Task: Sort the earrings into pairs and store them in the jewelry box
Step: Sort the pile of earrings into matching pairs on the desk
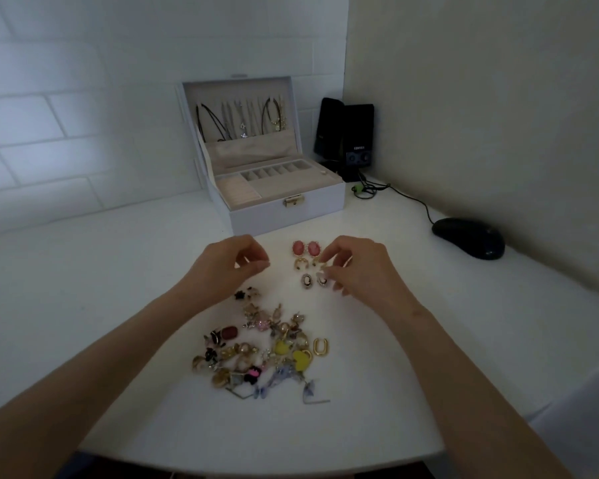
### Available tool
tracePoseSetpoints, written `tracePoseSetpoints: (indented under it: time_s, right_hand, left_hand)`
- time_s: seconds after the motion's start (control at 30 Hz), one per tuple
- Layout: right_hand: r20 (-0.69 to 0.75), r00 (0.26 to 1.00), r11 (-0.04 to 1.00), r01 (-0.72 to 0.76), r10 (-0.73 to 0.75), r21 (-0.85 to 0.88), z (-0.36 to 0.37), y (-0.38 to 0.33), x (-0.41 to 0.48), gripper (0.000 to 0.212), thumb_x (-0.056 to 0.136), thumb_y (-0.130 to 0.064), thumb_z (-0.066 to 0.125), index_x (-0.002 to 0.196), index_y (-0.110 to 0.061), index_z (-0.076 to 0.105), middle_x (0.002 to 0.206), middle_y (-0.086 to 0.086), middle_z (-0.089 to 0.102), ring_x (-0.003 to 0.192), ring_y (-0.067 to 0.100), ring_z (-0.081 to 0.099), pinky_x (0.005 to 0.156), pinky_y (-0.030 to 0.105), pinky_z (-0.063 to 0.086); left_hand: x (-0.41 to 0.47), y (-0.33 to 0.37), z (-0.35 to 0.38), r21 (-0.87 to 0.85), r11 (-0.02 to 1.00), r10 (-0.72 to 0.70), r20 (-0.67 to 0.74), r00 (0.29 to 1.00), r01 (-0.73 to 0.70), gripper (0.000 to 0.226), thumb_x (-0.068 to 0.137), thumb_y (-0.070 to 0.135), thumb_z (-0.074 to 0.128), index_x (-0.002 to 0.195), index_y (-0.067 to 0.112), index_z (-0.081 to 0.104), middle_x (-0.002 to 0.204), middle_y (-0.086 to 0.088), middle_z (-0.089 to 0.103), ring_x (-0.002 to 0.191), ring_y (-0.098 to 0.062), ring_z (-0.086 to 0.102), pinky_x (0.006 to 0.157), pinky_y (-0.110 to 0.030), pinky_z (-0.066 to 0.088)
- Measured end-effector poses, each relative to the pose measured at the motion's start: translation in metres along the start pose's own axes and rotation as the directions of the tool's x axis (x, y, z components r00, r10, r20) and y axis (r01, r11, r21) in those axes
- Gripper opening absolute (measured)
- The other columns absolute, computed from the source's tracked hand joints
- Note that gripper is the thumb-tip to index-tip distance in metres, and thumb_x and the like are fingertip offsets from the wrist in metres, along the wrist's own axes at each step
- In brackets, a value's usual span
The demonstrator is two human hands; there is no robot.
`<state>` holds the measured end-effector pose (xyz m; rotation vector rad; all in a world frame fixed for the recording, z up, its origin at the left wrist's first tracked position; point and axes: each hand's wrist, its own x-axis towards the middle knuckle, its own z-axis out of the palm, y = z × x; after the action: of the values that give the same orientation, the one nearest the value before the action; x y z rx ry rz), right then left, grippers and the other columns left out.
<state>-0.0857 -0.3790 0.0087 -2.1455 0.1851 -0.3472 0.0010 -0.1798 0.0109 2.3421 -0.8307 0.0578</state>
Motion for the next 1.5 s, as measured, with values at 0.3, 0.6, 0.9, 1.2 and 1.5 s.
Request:
tracePoseSetpoints:
  time_s: [0.3,0.6,0.9,1.2,1.5]
  right_hand:
    - [0.589,0.807,0.997,-0.075,0.039,0.037,-0.006,-0.022,-0.019,0.038,0.072,-0.005,0.077,0.107,-0.012,0.065,0.090,0.004,0.067,0.065,0.022,0.069,0.056,0.021,0.053]
    - [0.669,0.742,0.995,-0.097,0.055,0.026,0.004,-0.027,-0.025,0.046,0.072,0.007,0.072,0.115,-0.006,0.063,0.086,0.009,0.061,0.058,0.014,0.066,0.056,0.020,0.054]
    - [0.713,0.698,0.995,0.100,-0.068,-0.004,0.018,-0.030,-0.030,0.058,0.070,-0.008,0.078,0.122,-0.024,0.060,0.098,-0.001,0.065,0.081,0.005,0.062,0.073,0.013,0.049]
    - [0.499,0.850,0.980,0.093,-0.171,0.178,0.026,-0.034,-0.030,0.028,0.077,-0.005,0.072,0.098,-0.023,0.069,0.089,-0.001,0.065,0.071,0.007,0.062,0.058,0.019,0.052]
    - [0.516,0.832,0.976,0.211,-0.203,0.043,0.037,-0.027,-0.030,0.023,0.082,-0.011,0.069,0.098,-0.027,0.069,0.095,-0.009,0.066,0.087,-0.001,0.062,0.080,0.017,0.051]
  left_hand:
    - [-0.039,-0.035,-0.015,-0.188,0.981,0.110,0.295,0.949,-0.055,0.030,0.090,0.027,0.042,0.110,0.039,0.061,0.115,0.018,0.063,0.112,-0.002,0.056,0.099,-0.023,0.043]
    - [-0.063,-0.028,-0.025,-0.330,0.944,0.134,0.411,0.902,0.011,0.027,0.085,0.038,0.057,0.110,0.029,0.065,0.113,0.003,0.064,0.109,-0.016,0.058,0.096,-0.036,0.047]
    - [-0.080,-0.033,-0.025,-0.342,0.939,0.175,0.405,0.897,-0.028,0.038,0.072,0.046,0.070,0.108,0.036,0.062,0.108,0.005,0.056,0.110,-0.018,0.053,0.097,-0.043,0.044]
    - [-0.089,-0.055,-0.027,-0.378,0.921,0.250,0.407,0.879,-0.087,0.040,0.083,0.016,0.067,0.119,0.026,0.055,0.122,0.001,0.051,0.120,-0.026,0.049,0.098,-0.050,0.043]
    - [-0.100,-0.042,-0.039,-0.307,0.946,0.224,0.391,0.893,-0.103,0.035,0.072,0.056,0.067,0.100,0.039,0.055,0.136,0.021,0.037,0.134,-0.006,0.030,0.104,-0.032,0.039]
